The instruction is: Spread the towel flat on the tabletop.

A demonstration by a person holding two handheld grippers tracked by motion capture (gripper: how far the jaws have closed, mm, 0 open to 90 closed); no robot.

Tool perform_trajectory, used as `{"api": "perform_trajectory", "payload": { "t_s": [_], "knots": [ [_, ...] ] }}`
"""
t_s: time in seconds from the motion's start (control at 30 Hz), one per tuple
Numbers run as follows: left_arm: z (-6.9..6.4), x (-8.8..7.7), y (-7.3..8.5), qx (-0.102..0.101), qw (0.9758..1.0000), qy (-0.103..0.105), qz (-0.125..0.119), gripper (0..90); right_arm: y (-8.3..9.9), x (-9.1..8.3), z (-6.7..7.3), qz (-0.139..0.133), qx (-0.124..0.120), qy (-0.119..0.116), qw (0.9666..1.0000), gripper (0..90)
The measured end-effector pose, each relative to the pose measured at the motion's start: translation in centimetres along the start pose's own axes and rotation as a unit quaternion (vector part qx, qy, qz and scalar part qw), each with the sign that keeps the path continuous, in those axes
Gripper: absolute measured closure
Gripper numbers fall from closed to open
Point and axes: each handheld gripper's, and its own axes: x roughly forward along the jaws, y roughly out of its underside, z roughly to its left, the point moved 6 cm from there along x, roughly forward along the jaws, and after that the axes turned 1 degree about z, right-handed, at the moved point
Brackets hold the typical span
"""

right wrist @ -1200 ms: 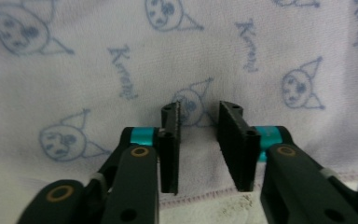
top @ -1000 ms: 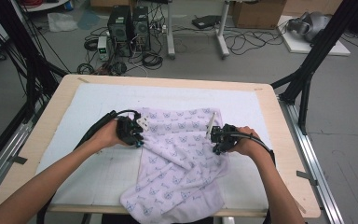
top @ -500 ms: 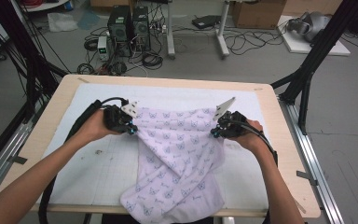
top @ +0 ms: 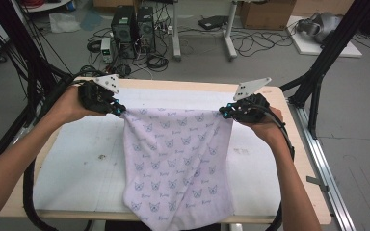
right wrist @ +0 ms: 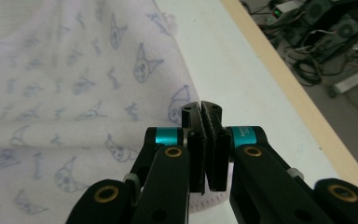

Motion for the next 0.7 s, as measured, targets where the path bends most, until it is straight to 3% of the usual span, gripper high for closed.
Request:
{"api": "perform_trajectory", "payload": {
  "t_s": [0.1,0.17,0.23,0.3,0.37,0.43,0.47,0.5,0.53,0.57,0.63,0.7],
  "knots": [
    [-0.4,1.6,0.4,0.010,0.9989,0.038,0.025,87.1,0.0,0.6,0.3,0.016,-0.005,-0.022,0.9996,89.2],
    [0.1,2.7,0.7,0.010,0.9985,0.031,0.043,87.0,0.3,1.5,0.3,0.035,-0.007,-0.029,0.9989,89.2],
    [1.3,3.5,0.7,-0.001,0.9989,0.010,0.046,87.0,0.4,2.4,0.0,0.044,-0.005,-0.031,0.9985,89.2],
    [2.9,4.0,0.5,-0.025,0.9987,-0.024,0.038,87.0,0.2,3.3,-0.6,0.046,-0.002,-0.018,0.9988,89.2],
    [4.8,4.3,0.4,-0.039,0.9954,-0.080,0.033,86.8,-0.1,4.0,-1.5,0.043,0.002,0.016,0.9989,89.2],
    [6.4,4.5,0.7,-0.056,0.9914,-0.115,0.027,85.0,-0.4,4.3,-2.7,0.038,0.010,0.065,0.9971,89.1],
    [7.0,4.7,1.0,-0.065,0.9898,-0.125,0.023,76.9,-0.4,4.5,-3.2,0.035,0.014,0.087,0.9955,88.1],
    [7.3,4.8,1.3,-0.077,0.9896,-0.119,0.024,62.8,-0.3,4.7,-3.4,0.036,0.026,0.081,0.9957,84.7],
    [7.3,4.9,1.5,-0.081,0.9900,-0.112,0.029,54.9,0.0,5.1,-3.5,0.037,0.039,0.056,0.9969,71.7],
    [7.0,5.0,1.8,-0.076,0.9916,-0.102,0.027,51.3,0.4,5.4,-3.5,0.046,0.045,0.048,0.9968,67.6],
    [5.9,5.0,1.9,-0.057,0.9955,-0.073,0.015,45.6,1.3,5.6,-2.9,0.071,0.028,0.034,0.9965,63.5],
    [4.3,5.1,1.9,-0.045,0.9984,-0.035,-0.001,41.2,1.9,5.6,-2.2,0.070,0.012,0.020,0.9973,58.2]
  ]
}}
